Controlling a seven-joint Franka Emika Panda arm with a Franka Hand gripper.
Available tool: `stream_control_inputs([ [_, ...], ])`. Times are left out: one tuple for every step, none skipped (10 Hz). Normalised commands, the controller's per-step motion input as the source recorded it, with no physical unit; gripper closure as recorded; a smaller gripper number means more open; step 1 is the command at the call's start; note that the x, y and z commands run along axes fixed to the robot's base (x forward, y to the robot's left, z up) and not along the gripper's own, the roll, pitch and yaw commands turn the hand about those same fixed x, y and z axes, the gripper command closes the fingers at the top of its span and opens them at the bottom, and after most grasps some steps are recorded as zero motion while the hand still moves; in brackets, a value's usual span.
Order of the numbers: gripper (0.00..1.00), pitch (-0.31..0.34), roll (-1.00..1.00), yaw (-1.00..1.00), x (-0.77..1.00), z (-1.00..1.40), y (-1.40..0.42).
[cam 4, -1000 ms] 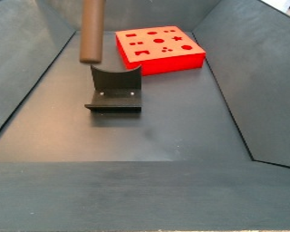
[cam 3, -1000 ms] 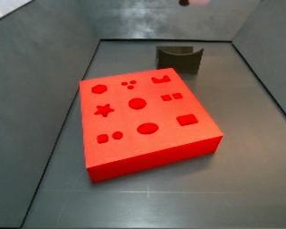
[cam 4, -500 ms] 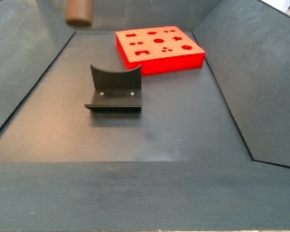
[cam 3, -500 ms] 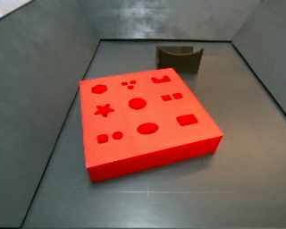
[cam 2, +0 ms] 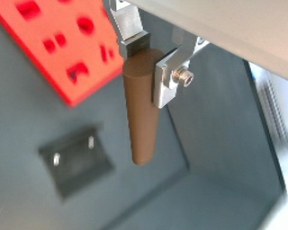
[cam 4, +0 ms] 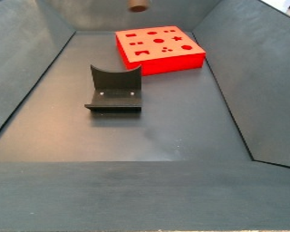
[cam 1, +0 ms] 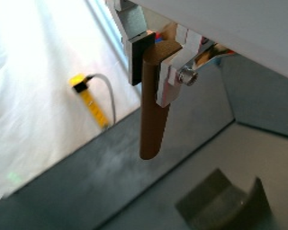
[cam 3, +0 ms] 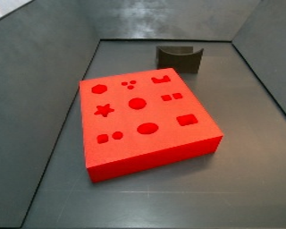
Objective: Pick up the oval object. Move up. Place the oval object on the fixture. Regrasp the oval object. Move to above the board. Insert the oval object.
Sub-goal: Move to above the board.
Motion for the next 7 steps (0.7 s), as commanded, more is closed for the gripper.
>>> stream_control_inputs([
  [1.0,-0.067,-0.48,1.0,-0.49,0.09,-1.0],
  [1.0,-0.094,-0.47,1.0,-0.49,0.1,-1.0],
  [1.0,-0.13,-0.45,1.0,-0.49,0.11,-1.0],
  [1.0,-0.16,-0.44,1.0,-0.5,0.12,-1.0],
  [1.0,-0.175,-0.43,1.0,-0.5,0.12,-1.0],
  [1.0,-0.222,-0.4,1.0,-0.39,0.09,-0.76],
  [1.0,-0.243,-0.38,1.0,-0.3,0.07,-0.56],
])
